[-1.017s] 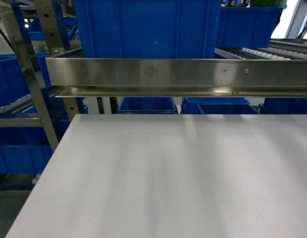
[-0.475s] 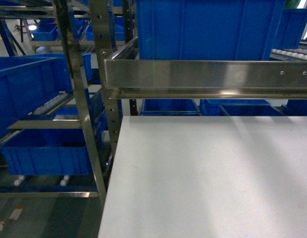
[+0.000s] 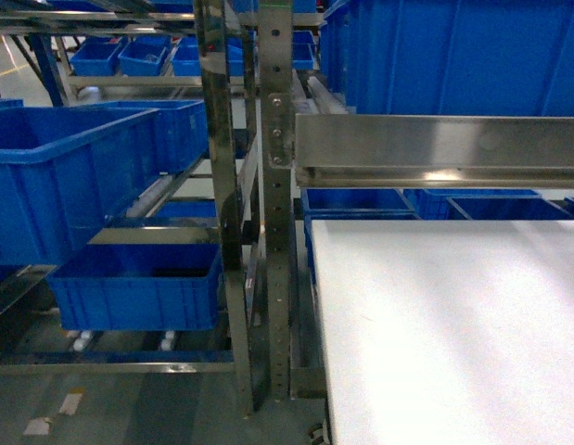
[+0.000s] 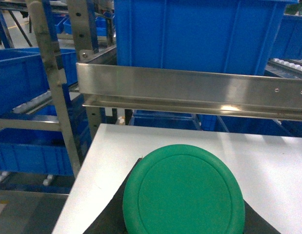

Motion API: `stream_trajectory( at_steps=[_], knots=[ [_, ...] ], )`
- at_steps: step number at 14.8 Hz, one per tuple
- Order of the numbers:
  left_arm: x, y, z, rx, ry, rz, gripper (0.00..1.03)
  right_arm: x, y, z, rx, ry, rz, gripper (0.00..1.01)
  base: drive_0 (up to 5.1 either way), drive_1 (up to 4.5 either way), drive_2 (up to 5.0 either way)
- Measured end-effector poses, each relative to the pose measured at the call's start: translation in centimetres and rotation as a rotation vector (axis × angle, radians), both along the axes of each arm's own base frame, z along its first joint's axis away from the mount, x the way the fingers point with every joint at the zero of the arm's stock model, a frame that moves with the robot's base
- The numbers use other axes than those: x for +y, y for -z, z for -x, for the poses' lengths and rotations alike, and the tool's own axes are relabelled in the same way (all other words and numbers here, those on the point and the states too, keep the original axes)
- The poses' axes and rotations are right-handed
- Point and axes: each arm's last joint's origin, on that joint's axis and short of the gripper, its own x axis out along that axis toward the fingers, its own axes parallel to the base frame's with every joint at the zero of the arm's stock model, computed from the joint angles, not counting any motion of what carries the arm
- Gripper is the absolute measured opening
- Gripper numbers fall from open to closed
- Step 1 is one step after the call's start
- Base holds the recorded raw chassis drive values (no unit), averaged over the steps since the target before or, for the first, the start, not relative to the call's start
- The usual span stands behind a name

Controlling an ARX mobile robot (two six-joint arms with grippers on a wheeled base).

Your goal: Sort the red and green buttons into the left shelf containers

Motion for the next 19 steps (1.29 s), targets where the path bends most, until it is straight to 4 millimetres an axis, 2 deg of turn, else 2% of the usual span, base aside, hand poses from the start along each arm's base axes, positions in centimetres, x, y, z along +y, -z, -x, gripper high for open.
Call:
stream_trajectory(
  at_steps=[19],
  knots=[
    [0.0,0.0,0.0,0.0,0.0,0.0,0.24,0.0,-0.03,0.01,-0.003,0.0,-0.001,0.26,-5.0,2.41,2.4]
  ],
)
